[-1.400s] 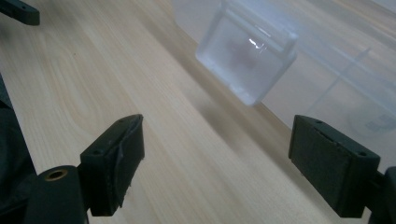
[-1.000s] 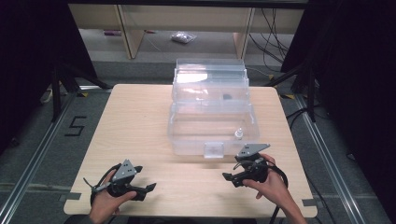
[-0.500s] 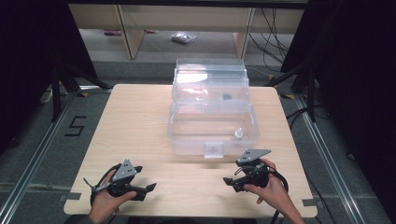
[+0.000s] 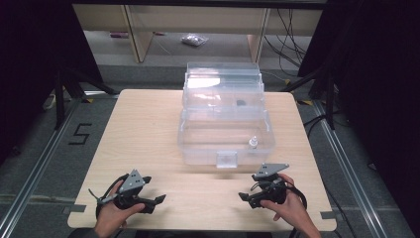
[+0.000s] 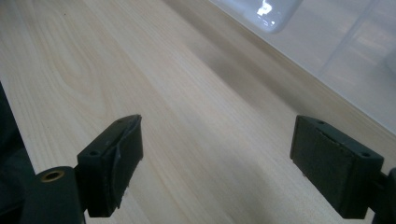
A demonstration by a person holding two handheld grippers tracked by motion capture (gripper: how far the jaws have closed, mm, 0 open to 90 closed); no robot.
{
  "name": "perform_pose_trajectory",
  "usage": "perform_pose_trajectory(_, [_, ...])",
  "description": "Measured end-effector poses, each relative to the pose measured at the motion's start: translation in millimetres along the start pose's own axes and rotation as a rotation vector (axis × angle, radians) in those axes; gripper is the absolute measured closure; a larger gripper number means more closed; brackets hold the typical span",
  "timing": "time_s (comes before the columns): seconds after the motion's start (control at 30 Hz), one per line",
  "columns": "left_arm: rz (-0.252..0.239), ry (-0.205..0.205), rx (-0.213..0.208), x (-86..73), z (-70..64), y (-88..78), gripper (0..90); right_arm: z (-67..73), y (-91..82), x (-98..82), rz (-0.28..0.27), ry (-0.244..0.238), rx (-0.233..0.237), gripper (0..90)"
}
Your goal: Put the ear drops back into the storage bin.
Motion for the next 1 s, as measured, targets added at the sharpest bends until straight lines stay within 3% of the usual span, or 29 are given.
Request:
perform_pose_trajectory(0.13, [-0.004,0.001,0.000,0.1,-0.2,0.4,15.9,0.1,1.5,-4.3,0.008,-0.031,0.007,17.5])
perform_pose_trajectory(0.17, [-0.002,0.000,0.000,0.0,-0.2,0.3,15.9,4.2,1.1,-5.6,0.021,0.020,0.004,17.5])
perform_pose_trajectory(0.2, [0.001,0.000,-0.002,-0.1,-0.3,0.1,15.9,1.5,1.4,-6.0,0.016,-0.016,0.006,17.4])
perform_pose_trajectory(0.27, [-0.001,0.000,0.000,0.0,-0.1,0.2,15.8,2.3,2.3,-8.0,0.018,0.000,-0.008,17.5])
perform_pose_trajectory(0.4, [-0.004,0.001,0.000,0.1,-0.3,0.7,15.9,2.1,1.5,-11.2,0.021,-0.020,-0.003,17.4])
perform_pose_trajectory(0.47, [0.002,0.002,-0.003,0.0,-0.5,0.3,15.9,2.8,3.2,-12.3,0.010,-0.007,-0.004,17.4])
perform_pose_trajectory(0.5, [0.000,0.002,-0.002,0.0,-0.5,0.5,15.9,4.3,2.2,-14.2,0.032,0.007,-0.005,17.4])
perform_pose_trajectory(0.53, [0.002,0.002,-0.001,-0.1,-0.5,0.3,15.9,2.6,4.4,-13.8,0.013,-0.004,-0.007,17.4])
perform_pose_trajectory(0.57, [-0.003,0.002,-0.001,0.2,-0.5,0.5,15.9,5.9,3.5,-15.8,0.038,0.031,0.000,17.4])
perform_pose_trajectory(0.6, [-0.008,0.003,0.004,0.5,-0.2,0.7,15.9,1.6,5.2,-16.4,0.034,-0.010,-0.007,17.4])
perform_pose_trajectory(0.63, [-0.006,0.003,0.001,0.4,-0.4,0.6,15.8,1.7,7.7,-16.5,0.023,-0.021,-0.006,17.2])
perform_pose_trajectory(1.0, [0.001,0.004,-0.002,0.1,-0.4,0.3,15.8,1.4,7.4,-16.4,0.030,-0.004,-0.008,17.1])
Point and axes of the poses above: each handheld gripper's, and its own axes: y roughly forward along the jaws, x roughly out of its top, z roughly to its left, the point moved 8 cm from there along y, roughly forward along the jaws, and after that the axes turned 12 degrees about -x, right-handed, at the moved point
